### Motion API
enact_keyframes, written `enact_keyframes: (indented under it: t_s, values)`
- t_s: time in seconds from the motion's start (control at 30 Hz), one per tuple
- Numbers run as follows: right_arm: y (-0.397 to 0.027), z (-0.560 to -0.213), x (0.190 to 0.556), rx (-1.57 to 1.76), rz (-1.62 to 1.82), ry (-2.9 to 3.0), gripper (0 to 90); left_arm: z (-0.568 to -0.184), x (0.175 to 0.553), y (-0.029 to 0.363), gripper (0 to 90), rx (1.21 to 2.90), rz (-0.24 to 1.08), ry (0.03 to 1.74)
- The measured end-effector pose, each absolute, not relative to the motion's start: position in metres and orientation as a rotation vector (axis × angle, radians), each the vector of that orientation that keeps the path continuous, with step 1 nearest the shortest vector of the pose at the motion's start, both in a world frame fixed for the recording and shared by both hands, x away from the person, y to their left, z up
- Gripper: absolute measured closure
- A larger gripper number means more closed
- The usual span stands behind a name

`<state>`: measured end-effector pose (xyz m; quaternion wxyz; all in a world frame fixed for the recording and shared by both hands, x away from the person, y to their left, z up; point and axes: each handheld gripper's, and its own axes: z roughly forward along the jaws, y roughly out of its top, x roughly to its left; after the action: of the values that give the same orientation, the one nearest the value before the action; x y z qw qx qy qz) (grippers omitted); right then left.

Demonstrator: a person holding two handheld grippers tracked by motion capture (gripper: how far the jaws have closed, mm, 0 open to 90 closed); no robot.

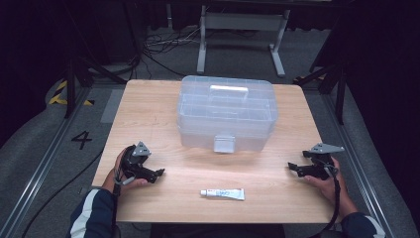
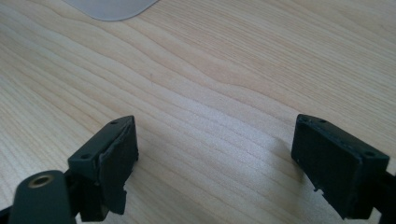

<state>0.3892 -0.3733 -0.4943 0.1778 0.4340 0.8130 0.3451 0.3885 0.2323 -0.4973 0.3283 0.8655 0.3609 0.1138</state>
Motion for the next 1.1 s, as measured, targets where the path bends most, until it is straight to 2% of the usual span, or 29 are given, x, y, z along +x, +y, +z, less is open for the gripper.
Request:
enact_keyframes:
  t_s: [0.87, 1.1]
  values:
    - [-0.3736, -0.4942, 0.388, 1.234, 0.979, 2.294, 16.1, -0.4973, 0.388, 0.2331, 0.6, 2.264, 0.304, 0.946]
    - [-0.3746, -0.4938, 0.3879, 1.234, 0.987, 2.29, 19.3, -0.4973, 0.388, 0.2331, 0.6, 2.264, 0.304, 0.946]
